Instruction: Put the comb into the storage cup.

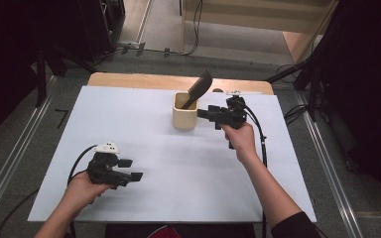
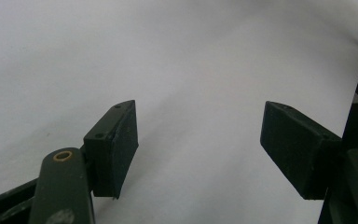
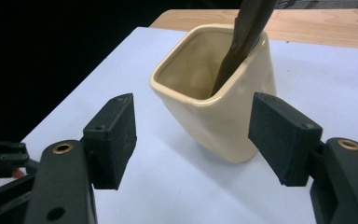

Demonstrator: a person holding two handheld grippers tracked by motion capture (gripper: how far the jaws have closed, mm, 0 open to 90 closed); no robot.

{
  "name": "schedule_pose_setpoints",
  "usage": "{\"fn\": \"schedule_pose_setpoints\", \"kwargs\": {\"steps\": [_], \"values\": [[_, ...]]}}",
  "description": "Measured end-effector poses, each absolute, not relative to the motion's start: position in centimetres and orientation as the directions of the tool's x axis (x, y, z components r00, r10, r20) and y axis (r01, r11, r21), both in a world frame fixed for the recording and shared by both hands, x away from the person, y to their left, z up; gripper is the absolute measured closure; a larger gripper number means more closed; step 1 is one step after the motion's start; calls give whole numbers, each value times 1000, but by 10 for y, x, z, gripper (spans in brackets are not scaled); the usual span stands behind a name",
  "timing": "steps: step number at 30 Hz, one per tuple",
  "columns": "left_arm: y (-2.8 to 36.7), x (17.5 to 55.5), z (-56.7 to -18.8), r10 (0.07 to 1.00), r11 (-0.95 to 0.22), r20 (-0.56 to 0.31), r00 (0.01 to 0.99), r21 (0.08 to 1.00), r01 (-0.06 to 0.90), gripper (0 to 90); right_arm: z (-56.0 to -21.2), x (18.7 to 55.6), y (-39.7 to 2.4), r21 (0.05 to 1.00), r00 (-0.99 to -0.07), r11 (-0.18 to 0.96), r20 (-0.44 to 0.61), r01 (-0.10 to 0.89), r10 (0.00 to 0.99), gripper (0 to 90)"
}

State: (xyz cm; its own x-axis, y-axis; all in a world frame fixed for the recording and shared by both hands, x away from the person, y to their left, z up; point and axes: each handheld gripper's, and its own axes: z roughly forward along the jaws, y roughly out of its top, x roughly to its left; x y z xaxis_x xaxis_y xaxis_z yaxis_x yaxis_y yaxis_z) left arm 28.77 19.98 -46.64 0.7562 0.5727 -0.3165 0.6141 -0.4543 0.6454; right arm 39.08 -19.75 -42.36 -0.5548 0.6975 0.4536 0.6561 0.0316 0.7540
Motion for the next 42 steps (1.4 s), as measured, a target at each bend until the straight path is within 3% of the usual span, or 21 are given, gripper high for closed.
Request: {"fn": "schedule_pose_setpoints", "kwargs": {"steps": [15,42], "values": [[200,288,-466,573,-455,-316,756,645,614,289,-430,365,-190,740,-627,152,419,655,657,314],[198,288,-465,562,-464,-308,768,651,601,288,-451,322,-185,741,-677,229,383,632,628,291]]}}
